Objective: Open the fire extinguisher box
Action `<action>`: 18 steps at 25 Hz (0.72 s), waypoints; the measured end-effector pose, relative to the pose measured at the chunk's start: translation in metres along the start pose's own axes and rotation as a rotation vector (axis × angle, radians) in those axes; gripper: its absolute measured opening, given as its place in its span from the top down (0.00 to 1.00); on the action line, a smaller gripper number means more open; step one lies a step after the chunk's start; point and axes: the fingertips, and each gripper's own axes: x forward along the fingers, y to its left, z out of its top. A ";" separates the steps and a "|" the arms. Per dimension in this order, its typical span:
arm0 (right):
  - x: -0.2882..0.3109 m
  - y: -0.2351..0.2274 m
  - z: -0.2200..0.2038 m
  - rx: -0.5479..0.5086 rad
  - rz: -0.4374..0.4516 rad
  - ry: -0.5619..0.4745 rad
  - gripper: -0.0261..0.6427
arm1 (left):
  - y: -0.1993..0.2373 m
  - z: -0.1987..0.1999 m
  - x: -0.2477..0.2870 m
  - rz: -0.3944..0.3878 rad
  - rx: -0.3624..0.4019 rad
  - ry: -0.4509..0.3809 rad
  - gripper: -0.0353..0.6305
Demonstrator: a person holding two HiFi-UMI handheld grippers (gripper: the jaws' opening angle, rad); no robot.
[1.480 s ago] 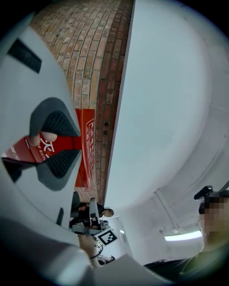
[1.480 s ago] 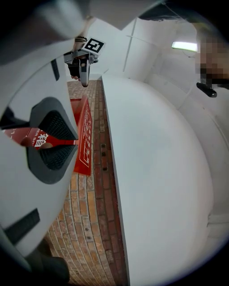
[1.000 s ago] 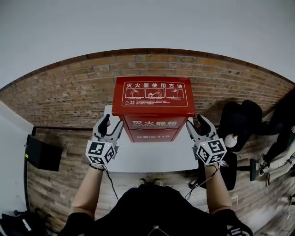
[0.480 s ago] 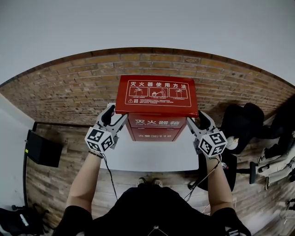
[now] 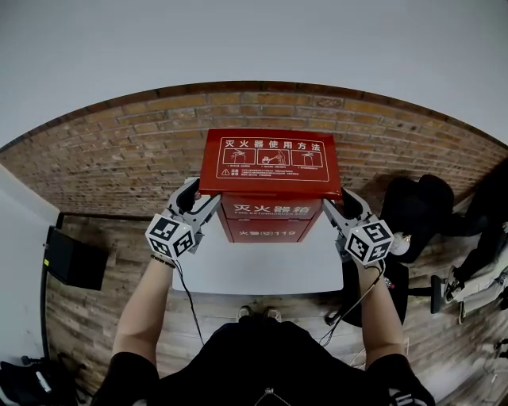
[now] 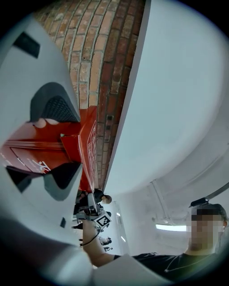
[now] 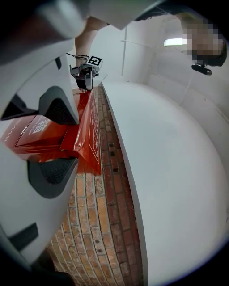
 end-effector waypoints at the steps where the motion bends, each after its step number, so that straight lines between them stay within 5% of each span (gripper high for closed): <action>1: 0.000 0.000 0.000 -0.002 -0.002 0.008 0.60 | 0.000 0.001 0.000 0.000 0.003 0.005 0.45; 10: -0.007 0.005 0.057 0.027 0.004 0.004 0.60 | -0.002 0.049 -0.003 -0.019 0.031 -0.035 0.46; 18: 0.010 -0.006 0.109 -0.093 -0.048 -0.042 0.60 | 0.010 0.094 0.011 -0.016 0.102 -0.103 0.46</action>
